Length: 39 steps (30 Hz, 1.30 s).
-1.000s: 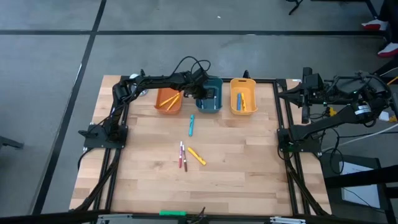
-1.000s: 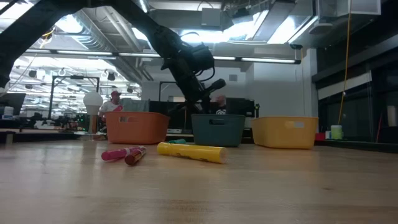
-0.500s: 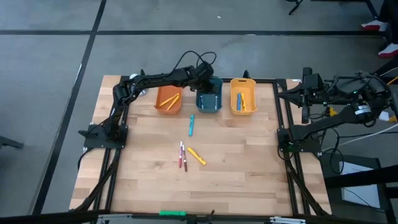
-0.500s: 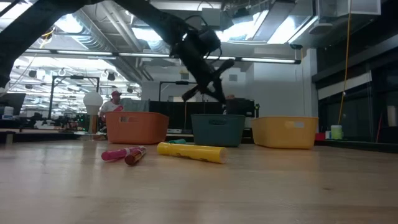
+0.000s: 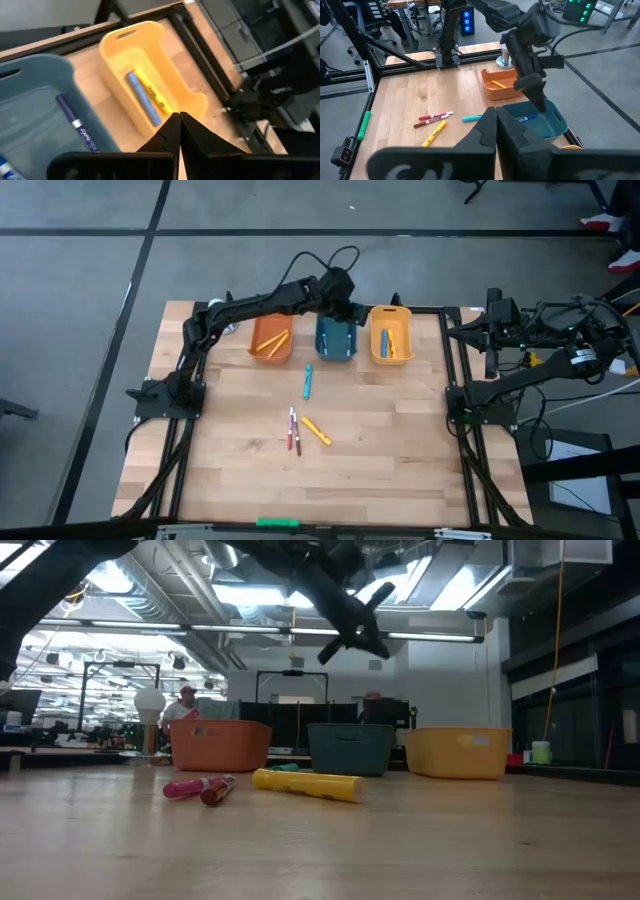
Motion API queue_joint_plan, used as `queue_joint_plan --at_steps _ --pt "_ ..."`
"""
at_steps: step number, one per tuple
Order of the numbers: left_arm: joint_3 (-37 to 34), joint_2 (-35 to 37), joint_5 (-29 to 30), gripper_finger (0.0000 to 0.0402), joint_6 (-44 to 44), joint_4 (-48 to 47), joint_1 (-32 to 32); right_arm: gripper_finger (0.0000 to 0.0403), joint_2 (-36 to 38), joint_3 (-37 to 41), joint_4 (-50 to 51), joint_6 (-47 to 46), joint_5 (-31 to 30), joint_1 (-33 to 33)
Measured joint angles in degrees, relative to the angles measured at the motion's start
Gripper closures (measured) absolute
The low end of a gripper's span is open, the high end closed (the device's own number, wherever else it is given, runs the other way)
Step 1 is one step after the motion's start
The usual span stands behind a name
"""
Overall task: Pick & Place Markers
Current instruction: Put the light blue highlighter pen into the yellow bin
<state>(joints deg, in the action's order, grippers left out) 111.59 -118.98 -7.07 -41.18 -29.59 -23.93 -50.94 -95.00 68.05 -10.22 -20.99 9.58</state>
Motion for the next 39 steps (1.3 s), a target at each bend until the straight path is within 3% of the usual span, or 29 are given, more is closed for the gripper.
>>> queue_joint_plan --at_steps 5,39 --pt "2.5 0.3 0.0 0.0400 3.6 -2.0 1.8 0.0402 0.0 0.0 0.0 -0.1 0.0 0.0" --pt "2.6 15.2 5.6 0.0399 23.0 -10.5 19.6 0.0402 0.0 0.0 0.0 -0.1 0.1 0.0"
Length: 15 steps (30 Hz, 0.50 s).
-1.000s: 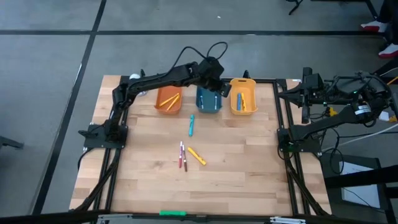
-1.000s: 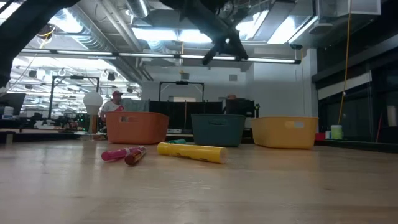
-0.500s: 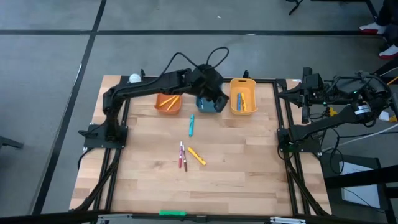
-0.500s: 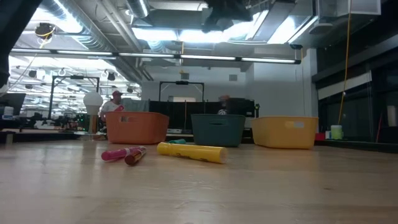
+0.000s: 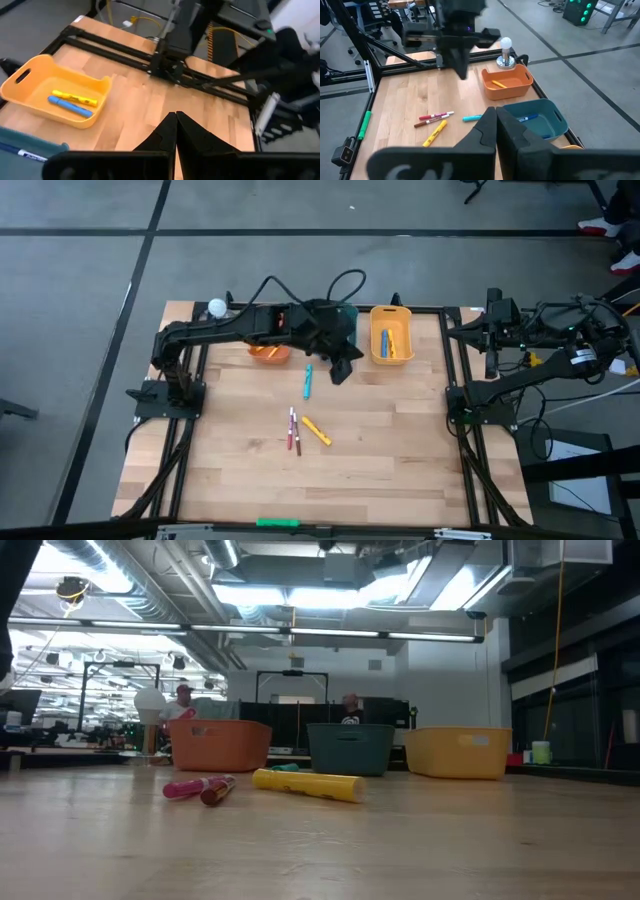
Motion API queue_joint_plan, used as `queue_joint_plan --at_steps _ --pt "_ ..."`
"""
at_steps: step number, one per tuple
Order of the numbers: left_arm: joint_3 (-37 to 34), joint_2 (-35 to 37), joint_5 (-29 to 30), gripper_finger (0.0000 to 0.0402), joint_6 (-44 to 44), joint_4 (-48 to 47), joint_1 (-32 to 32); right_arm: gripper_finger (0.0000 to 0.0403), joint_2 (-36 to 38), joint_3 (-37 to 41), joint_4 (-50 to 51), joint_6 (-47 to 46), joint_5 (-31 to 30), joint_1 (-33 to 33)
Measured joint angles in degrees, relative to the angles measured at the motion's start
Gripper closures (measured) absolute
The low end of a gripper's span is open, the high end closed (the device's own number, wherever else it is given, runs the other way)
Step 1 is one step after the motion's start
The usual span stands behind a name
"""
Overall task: Pick & Place Markers
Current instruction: Put the light blue highlighter pen into the yellow bin
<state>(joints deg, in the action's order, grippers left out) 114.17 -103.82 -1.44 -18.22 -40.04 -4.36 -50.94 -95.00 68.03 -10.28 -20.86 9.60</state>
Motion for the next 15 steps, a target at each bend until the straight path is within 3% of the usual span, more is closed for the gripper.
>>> queue_joint_plan --at_steps 15 --pt "0.0 1.2 -1.6 0.0400 12.9 -5.1 7.5 0.0402 0.0 0.0 0.0 0.0 0.0 0.0"
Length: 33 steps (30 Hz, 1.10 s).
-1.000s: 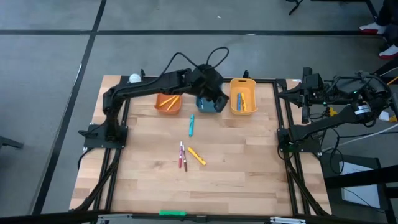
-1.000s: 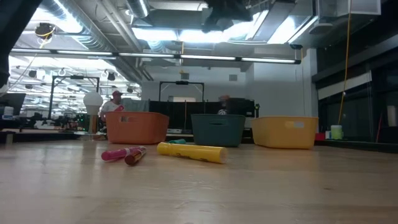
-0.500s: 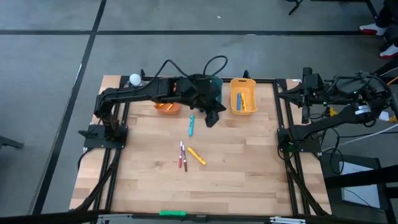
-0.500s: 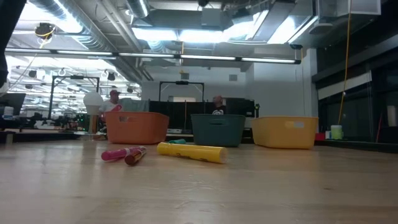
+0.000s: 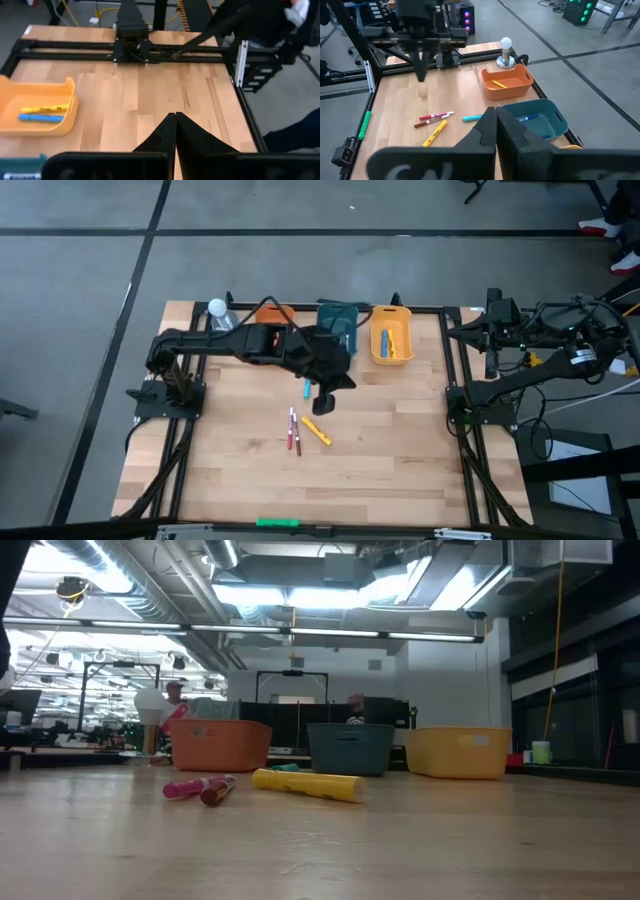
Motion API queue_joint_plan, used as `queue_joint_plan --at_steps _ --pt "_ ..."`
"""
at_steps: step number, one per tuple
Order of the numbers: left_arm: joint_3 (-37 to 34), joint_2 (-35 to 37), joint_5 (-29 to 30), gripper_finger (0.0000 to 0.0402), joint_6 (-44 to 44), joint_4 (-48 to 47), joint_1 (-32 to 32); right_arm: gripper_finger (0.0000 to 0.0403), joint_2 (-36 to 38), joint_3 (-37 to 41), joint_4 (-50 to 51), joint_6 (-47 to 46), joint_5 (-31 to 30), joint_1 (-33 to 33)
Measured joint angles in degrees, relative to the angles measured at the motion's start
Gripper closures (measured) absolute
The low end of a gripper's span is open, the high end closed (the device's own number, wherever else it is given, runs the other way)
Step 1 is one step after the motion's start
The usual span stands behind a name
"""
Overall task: Pick & Place Markers
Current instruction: Put the light blue highlighter pen into the yellow bin
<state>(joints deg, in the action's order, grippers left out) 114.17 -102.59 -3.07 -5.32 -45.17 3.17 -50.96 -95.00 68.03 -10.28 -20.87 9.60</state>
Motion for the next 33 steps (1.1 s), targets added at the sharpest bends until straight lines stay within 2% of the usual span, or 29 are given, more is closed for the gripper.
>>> queue_joint_plan --at_steps 11,17,27,33 --pt "0.0 0.0 1.9 0.0399 2.2 -4.4 1.5 0.0402 0.0 0.0 0.0 -1.5 0.0 0.0" --pt "0.0 0.0 2.1 0.0400 -2.3 -7.2 0.4 0.0402 0.0 0.0 0.0 -1.5 0.0 0.0" --pt "0.0 0.0 8.0 0.0399 -17.1 -13.9 -2.2 0.0402 0.0 0.0 0.0 -1.5 0.0 0.0" --pt "0.0 0.0 9.4 0.0399 -31.7 -18.6 -4.2 0.0402 0.0 0.0 0.0 -1.5 -0.1 0.0"
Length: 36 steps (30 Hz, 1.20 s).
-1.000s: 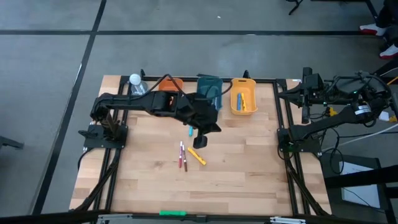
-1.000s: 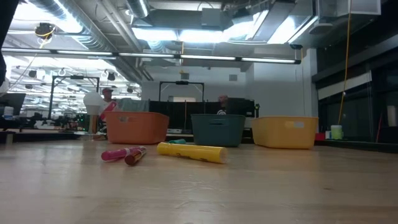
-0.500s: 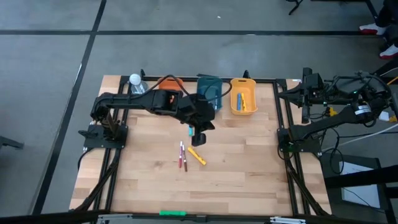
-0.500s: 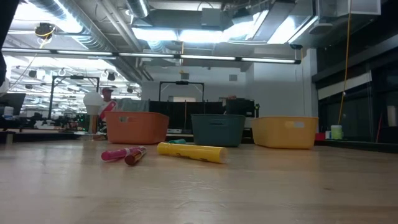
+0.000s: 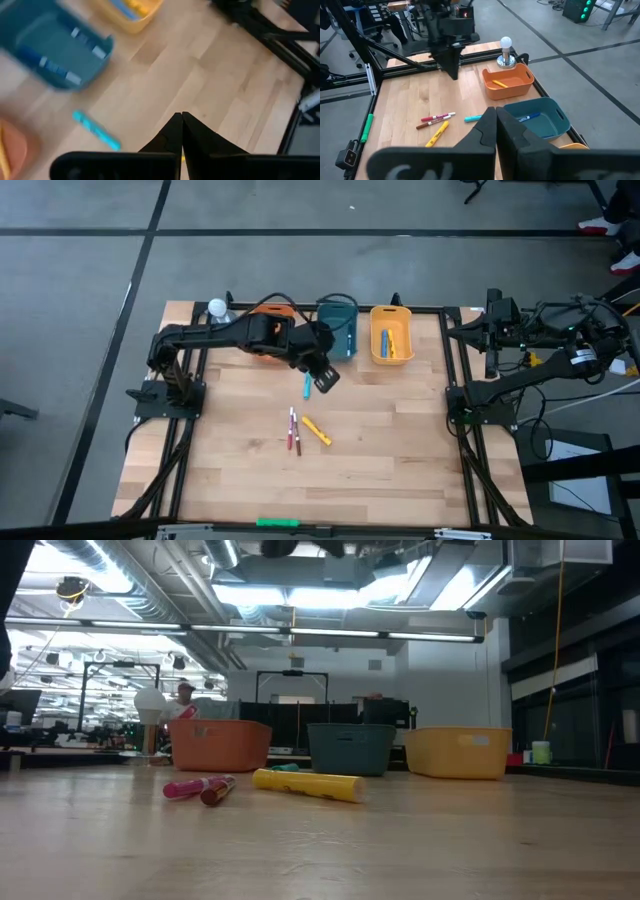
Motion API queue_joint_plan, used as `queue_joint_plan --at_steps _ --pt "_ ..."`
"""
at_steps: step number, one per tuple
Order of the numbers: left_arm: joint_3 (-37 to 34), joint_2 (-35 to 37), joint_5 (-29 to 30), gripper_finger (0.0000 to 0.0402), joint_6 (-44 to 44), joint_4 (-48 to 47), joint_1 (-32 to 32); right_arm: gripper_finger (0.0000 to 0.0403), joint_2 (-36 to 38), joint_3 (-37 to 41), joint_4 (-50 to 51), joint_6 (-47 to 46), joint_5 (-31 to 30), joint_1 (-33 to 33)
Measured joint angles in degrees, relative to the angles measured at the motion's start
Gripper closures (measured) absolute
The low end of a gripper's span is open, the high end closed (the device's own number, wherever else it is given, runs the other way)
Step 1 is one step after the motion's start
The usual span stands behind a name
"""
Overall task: Pick & Place Markers
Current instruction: Put the light blue highlighter pen into the yellow bin
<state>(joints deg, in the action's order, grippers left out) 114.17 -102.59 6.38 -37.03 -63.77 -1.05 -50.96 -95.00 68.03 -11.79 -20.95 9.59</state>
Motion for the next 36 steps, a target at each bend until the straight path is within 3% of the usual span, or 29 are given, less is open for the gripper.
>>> queue_joint_plan --at_steps 4,14,21,36 --pt "0.0 0.0 0.1 0.0400 -8.3 -4.2 -1.0 0.0402 0.0 0.0 0.0 0.2 0.0 0.0" --pt "0.0 0.0 3.6 0.0399 -19.3 -9.8 -1.8 0.0402 0.0 0.0 0.0 0.2 0.0 0.0" --pt "-1.3 -0.5 4.1 0.0399 -23.6 -11.4 -2.1 0.0402 0.0 0.0 0.0 0.2 0.0 0.0" --pt "-12.3 -0.5 1.0 0.0399 -28.9 -9.0 -3.3 0.0402 0.0 0.0 0.2 0.5 0.0 0.0"
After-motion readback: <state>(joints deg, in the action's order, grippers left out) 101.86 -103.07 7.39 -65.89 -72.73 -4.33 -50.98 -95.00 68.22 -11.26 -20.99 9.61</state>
